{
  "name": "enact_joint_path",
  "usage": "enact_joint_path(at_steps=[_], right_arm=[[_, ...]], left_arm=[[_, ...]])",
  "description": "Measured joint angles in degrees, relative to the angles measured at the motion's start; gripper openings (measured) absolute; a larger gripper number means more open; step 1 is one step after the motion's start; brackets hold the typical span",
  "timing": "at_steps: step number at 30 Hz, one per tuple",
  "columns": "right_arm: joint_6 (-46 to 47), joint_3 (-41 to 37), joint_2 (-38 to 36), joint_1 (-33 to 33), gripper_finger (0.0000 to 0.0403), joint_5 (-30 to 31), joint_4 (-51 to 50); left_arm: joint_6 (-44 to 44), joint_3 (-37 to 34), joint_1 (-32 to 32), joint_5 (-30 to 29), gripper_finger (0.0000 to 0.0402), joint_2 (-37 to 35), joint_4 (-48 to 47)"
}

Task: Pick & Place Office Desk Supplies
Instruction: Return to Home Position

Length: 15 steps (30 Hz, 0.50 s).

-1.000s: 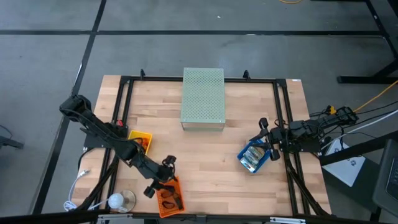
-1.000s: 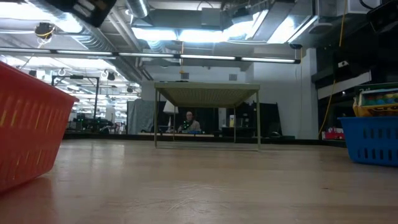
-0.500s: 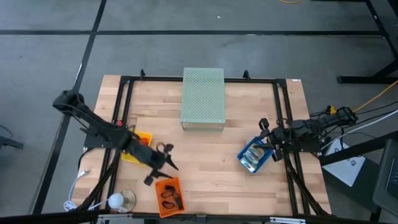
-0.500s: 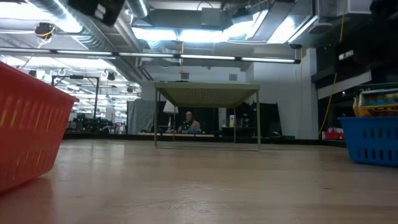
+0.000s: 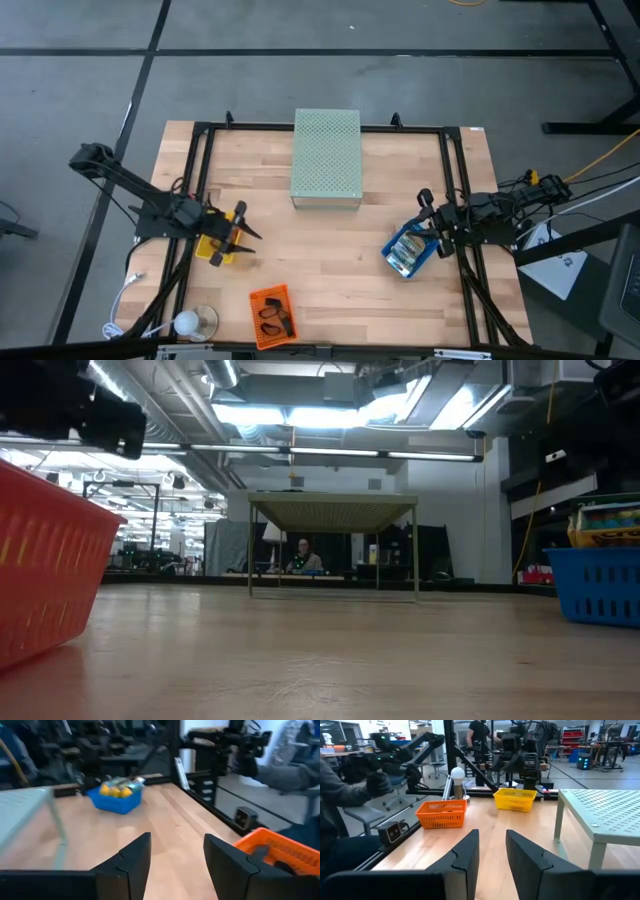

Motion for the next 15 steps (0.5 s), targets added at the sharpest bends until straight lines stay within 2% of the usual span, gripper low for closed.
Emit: enact_joint_path(at_steps=[5, 11, 15], right_arm=[[0.12, 0.0, 0.02, -0.11, 0.0098, -1.2, -0.2], [0.47, 0.0, 0.82, -0.09, 0.0098, -1.29, -0.22], [1.67, 0.0, 1.9, -0.11, 0.0098, -1.44, -0.36]], left_arm=[[2.01, -3.73, -0.07, -1.85, 0.018, -9.3, -1.86], [3.32, -3.76, -0.09, -3.87, 0.018, -20.72, -14.29], [3.76, -3.73, -0.09, -1.92, 0.018, -30.23, -21.19]])
